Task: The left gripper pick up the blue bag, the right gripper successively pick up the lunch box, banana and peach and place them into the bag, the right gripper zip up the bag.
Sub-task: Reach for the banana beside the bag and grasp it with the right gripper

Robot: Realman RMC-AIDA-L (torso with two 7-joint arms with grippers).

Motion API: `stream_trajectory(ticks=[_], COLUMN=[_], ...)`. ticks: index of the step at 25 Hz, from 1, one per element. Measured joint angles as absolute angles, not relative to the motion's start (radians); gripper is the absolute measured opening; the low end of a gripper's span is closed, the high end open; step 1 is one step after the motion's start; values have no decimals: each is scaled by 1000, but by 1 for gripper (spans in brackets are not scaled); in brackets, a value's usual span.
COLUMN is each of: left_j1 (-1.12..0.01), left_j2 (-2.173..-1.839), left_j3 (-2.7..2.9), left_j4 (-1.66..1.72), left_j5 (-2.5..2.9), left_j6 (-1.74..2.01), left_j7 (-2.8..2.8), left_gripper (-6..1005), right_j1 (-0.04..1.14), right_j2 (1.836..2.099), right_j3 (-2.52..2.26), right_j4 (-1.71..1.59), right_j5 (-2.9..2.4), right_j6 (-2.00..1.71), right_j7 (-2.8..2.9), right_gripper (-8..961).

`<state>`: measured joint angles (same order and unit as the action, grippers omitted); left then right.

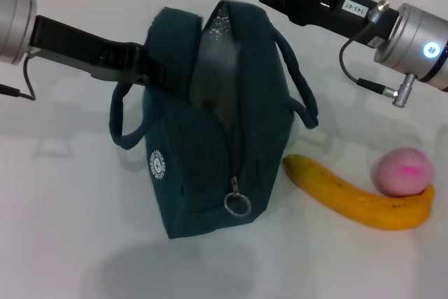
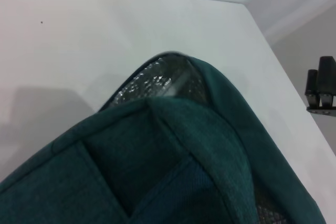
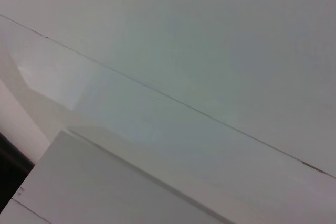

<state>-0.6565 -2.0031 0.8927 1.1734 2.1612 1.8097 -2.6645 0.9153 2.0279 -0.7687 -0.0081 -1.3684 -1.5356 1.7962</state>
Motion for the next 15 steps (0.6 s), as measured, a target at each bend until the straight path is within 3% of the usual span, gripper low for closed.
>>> stream_trajectory(ticks=[2, 8, 15], left_j1=[-654, -644, -622], left_j2=[-2003, -2004, -2008], left_j3=[893, 893, 871], left_j4=[1173, 1173, 1172], left_j5=[2161, 2160, 2153], left_j6=[1810, 1810, 1809], left_j7=[-2664, -2645, -2619], left_gripper=[33, 34, 34], right_j1=[912, 849, 677], right_j2=[2028, 2027, 2001], right_j3=[-769, -768, -869], right_j4=[-15, -122, -368], right_j5=[-1368, -1362, -1369], right_j6=[-1540, -1594, -1612], right_j7=[1802, 1807, 1821], right_gripper=[383, 514, 681])
